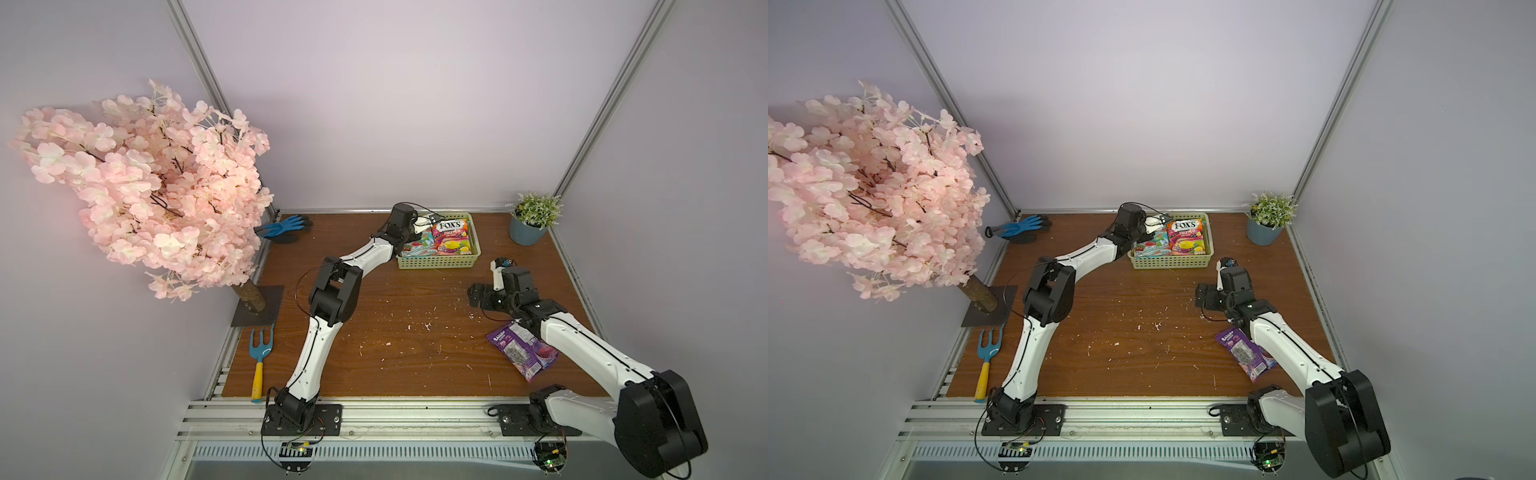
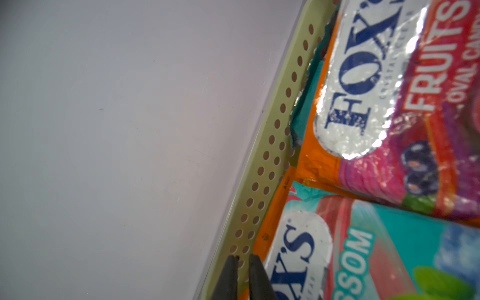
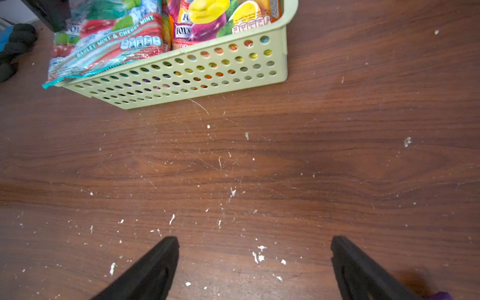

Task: Put the candies in the basket
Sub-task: Place the candy in the basket, then move the candy to the center of the board.

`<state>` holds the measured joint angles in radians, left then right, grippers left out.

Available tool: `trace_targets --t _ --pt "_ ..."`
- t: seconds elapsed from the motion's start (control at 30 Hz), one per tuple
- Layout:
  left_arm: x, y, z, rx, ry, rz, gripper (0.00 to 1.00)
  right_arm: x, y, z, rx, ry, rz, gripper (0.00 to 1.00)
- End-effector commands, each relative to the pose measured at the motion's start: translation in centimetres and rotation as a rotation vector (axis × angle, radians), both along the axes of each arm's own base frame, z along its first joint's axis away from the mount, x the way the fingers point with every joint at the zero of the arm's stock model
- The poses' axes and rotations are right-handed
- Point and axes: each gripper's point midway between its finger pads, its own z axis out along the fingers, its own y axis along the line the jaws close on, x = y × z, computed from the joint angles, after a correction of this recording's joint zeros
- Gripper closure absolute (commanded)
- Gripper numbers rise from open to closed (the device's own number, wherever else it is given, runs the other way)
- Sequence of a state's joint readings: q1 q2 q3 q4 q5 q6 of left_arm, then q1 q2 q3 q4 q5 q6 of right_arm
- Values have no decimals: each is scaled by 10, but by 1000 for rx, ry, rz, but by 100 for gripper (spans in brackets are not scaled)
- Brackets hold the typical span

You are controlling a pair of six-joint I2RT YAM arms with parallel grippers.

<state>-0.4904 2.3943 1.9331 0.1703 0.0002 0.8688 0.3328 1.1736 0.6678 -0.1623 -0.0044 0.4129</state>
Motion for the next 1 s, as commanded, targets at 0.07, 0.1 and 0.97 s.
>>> trace_targets --t 0.07,0.1,0.97 --pt "13 9 27 -85 -63 14 60 9 2 21 16 -53 -20 2" --pt "10 10 33 -105 -64 13 57 9 0 22 18 -55 -35 2" --pt "-223 151 193 -1121 231 396 0 -103 -133 -50 -43 295 -884 1"
